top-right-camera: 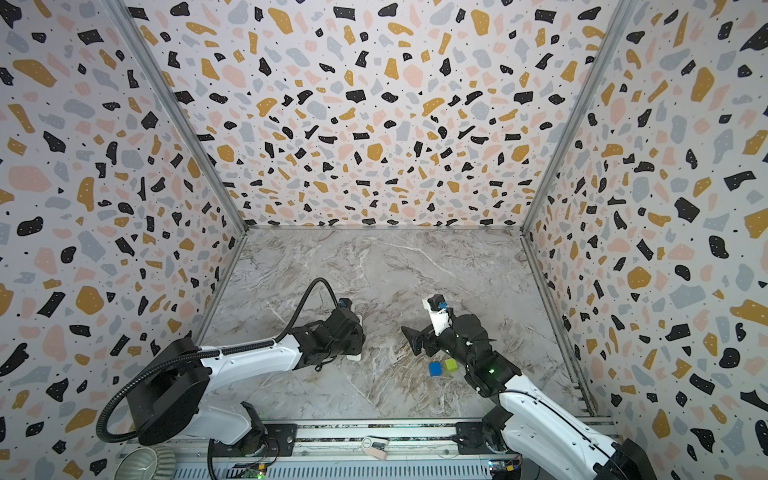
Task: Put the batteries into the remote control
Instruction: 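Lower the remote onto the table with the left gripper and release it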
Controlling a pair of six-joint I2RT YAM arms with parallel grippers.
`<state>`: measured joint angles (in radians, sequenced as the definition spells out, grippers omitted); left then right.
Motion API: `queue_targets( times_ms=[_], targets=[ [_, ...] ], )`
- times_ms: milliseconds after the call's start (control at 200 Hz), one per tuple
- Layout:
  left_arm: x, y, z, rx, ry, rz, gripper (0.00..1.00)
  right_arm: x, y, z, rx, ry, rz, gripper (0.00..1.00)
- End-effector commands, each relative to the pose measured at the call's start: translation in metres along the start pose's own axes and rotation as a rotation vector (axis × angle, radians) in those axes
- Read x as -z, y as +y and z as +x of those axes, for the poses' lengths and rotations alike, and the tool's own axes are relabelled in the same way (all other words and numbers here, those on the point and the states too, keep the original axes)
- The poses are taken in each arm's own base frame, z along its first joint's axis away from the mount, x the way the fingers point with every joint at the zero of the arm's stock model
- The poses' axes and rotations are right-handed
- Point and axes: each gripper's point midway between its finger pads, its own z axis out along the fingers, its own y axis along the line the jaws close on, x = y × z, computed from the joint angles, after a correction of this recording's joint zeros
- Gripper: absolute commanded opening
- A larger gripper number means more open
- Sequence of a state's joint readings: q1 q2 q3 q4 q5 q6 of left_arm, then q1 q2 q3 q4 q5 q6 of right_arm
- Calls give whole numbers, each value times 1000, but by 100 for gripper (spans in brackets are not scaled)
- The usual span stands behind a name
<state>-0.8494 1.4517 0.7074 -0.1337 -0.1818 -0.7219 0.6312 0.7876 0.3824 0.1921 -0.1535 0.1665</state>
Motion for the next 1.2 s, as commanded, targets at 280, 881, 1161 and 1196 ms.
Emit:
queue_targets(
  times_ms=[280, 881, 1161, 1196],
  targets=[
    [-14, 12, 10, -8, 16, -74, 20, 3, -2, -1, 0, -20, 1, 99],
    [-23, 17, 15, 12, 18, -97, 30, 3, -4, -2, -3, -25, -5, 99],
    [-25, 17, 16, 17, 22, -100, 37, 5, -6, -3, -5, -33, 0, 99],
    [-25, 16, 16, 16, 21, -98, 39, 5, -6, -4, -5, -34, 0, 99]
  ],
)
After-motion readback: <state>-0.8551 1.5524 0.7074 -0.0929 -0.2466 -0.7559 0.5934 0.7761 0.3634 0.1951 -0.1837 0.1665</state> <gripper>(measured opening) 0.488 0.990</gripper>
